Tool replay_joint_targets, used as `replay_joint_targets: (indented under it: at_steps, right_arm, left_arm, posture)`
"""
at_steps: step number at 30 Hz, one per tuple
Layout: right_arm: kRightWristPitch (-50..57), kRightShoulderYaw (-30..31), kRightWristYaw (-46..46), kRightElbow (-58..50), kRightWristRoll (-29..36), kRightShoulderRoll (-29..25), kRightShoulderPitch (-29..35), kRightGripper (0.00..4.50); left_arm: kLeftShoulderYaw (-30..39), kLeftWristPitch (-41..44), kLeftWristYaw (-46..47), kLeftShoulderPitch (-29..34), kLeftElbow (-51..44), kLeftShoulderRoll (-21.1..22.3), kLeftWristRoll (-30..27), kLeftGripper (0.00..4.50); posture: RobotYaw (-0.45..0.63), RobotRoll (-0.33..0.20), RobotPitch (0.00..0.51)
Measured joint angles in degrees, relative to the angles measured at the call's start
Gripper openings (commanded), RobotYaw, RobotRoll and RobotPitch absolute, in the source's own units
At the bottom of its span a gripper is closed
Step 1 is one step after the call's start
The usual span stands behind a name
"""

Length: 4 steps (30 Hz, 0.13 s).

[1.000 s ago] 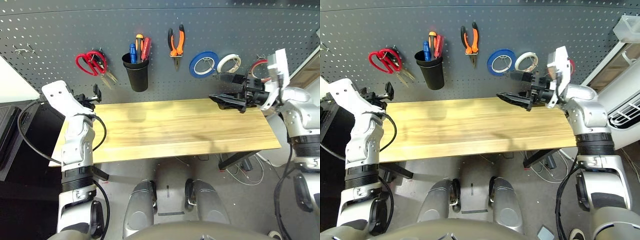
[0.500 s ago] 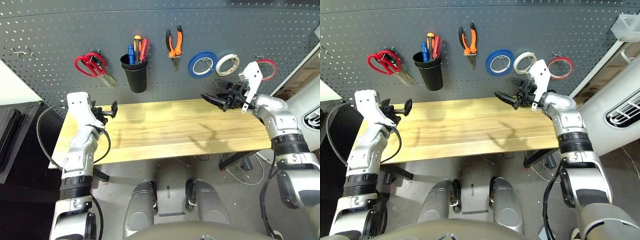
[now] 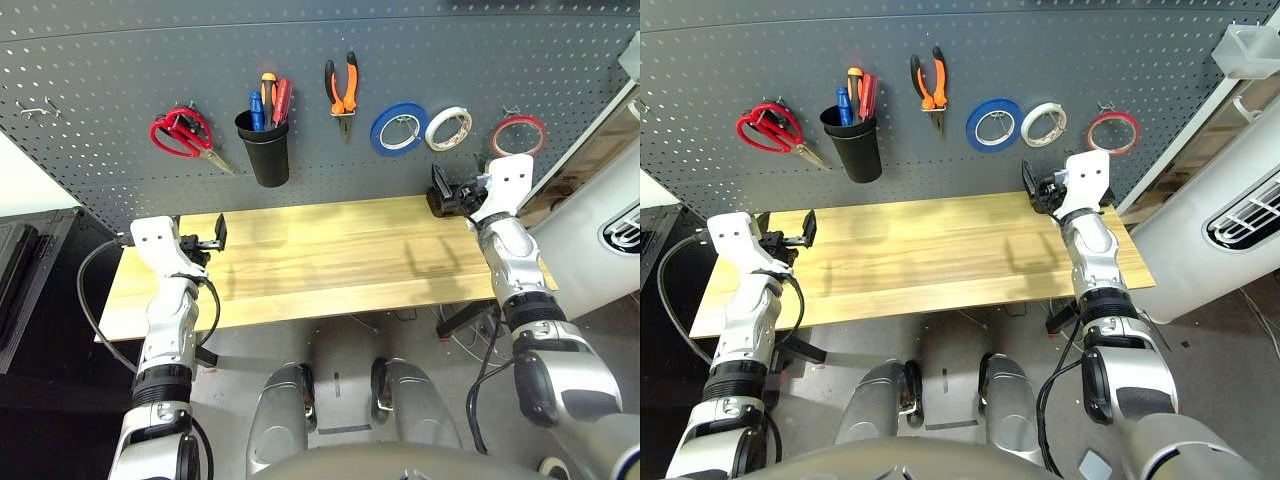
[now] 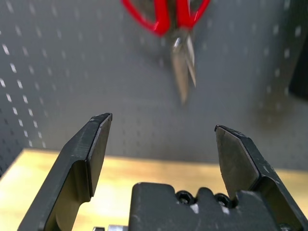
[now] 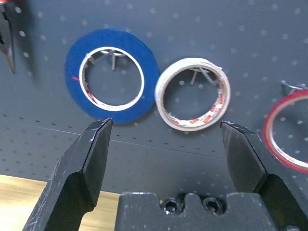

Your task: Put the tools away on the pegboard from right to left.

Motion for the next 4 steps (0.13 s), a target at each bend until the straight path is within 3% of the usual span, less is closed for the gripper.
replay_joint_targets:
  at_steps: [4]
  right_arm:
    - [-0.9,0.0,-1.2,-0.1,-0.6,-0.4,1.1,4.5]
  left_arm:
    - [0.1,-1.5,0.9,-1.8,2.4,0.0,0.2,4.46]
  posture:
    - [-0.07,0.0,0.058]
